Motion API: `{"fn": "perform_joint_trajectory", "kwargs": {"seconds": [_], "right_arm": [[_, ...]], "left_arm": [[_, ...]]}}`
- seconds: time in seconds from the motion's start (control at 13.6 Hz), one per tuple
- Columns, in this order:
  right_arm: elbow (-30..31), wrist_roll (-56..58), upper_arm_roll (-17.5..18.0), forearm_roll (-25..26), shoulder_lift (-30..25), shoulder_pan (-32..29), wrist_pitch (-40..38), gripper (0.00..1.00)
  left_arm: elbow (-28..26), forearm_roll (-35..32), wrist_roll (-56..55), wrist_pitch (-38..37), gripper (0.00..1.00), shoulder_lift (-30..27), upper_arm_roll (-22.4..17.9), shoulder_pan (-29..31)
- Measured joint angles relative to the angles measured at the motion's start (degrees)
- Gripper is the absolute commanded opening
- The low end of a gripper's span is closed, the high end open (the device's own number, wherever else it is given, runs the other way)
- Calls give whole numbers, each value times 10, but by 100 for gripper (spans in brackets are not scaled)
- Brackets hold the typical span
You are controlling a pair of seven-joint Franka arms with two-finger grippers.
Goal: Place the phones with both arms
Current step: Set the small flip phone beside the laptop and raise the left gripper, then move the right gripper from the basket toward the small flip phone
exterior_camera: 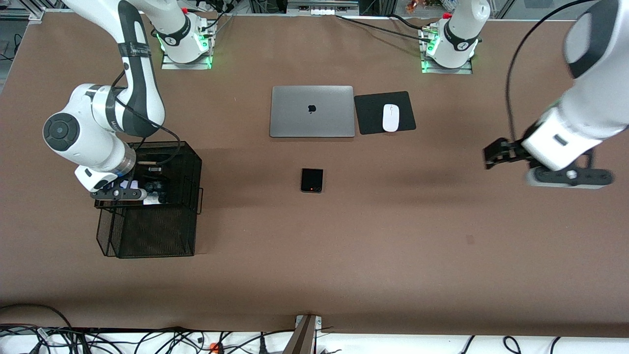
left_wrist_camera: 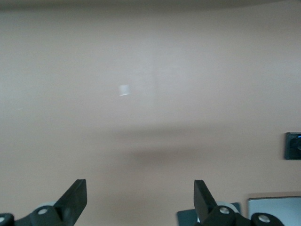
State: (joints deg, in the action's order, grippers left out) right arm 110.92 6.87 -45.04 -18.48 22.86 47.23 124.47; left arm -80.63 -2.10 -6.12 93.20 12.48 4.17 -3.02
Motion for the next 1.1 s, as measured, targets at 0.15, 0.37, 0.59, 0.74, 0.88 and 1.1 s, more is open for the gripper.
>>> {"fn": "perform_joint_trajectory", "kwargs": {"seconds": [0.15,0.37,0.59,0.74,0.88,1.1], "right_arm": [[0,0,0,0,0,0,2,100],[-1,-1,0,0,-1,0,0,100],[-26,-34,-1,-1,-17,1,-80,100],[-57,-93,3,-1,-37,7,-135,100],[-67,-168,21,-9,-56,23,-142,100],[-67,-277,71,-38,-59,49,-100,100]], "left_arm": [[-60,0,18,24,100,-49,-34,2],[-174,0,62,78,100,-132,-56,2],[-199,0,79,71,100,-151,-56,2],[-199,0,81,69,100,-150,-56,2],[-196,0,85,69,100,-150,-55,1],[-193,0,87,69,100,-150,-54,0]]}}
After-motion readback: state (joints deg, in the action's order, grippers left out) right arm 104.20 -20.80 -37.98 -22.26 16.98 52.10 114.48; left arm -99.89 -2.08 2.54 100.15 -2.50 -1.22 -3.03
